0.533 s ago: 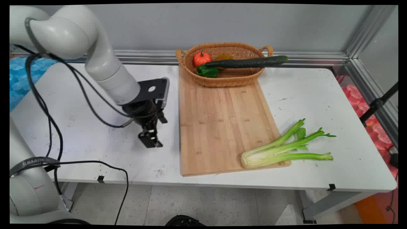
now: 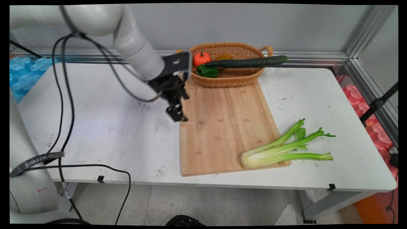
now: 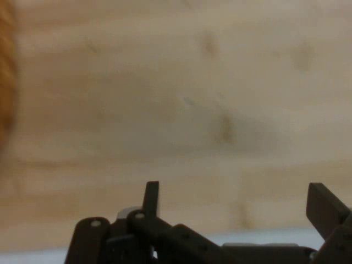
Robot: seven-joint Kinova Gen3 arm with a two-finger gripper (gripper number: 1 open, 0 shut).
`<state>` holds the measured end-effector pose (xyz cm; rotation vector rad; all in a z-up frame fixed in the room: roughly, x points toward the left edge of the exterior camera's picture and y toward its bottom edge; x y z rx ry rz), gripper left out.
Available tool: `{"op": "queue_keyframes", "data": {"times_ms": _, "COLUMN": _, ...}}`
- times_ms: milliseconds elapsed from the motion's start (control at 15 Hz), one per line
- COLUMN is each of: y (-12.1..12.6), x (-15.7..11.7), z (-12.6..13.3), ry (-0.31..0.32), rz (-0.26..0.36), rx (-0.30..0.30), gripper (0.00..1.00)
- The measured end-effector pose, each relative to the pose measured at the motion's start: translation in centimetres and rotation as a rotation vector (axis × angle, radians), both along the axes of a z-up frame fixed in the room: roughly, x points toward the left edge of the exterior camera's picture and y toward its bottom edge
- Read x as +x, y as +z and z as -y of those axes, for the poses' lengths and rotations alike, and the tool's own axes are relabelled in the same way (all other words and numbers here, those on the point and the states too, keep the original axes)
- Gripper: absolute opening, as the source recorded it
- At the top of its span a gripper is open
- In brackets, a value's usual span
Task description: Pick up the cucumber from the vegetable basket
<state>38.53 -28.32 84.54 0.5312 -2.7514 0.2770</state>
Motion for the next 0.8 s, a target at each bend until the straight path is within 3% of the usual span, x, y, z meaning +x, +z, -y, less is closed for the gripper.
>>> {"op": "queue_keyframes", "data": {"times_ms": 333, "y": 1.7, "x": -1.3, "z": 4.9, "ry": 0.028, "rz": -0.048, "rx": -0.059, "gripper": 1.0}}
{"op": "queue_keyframes", "data": {"times_ms": 800, "y": 3.7, "x": -2.8, "z": 13.8, "ry": 0.05, "rz": -0.12, "rx": -0.168, "gripper": 1.0}}
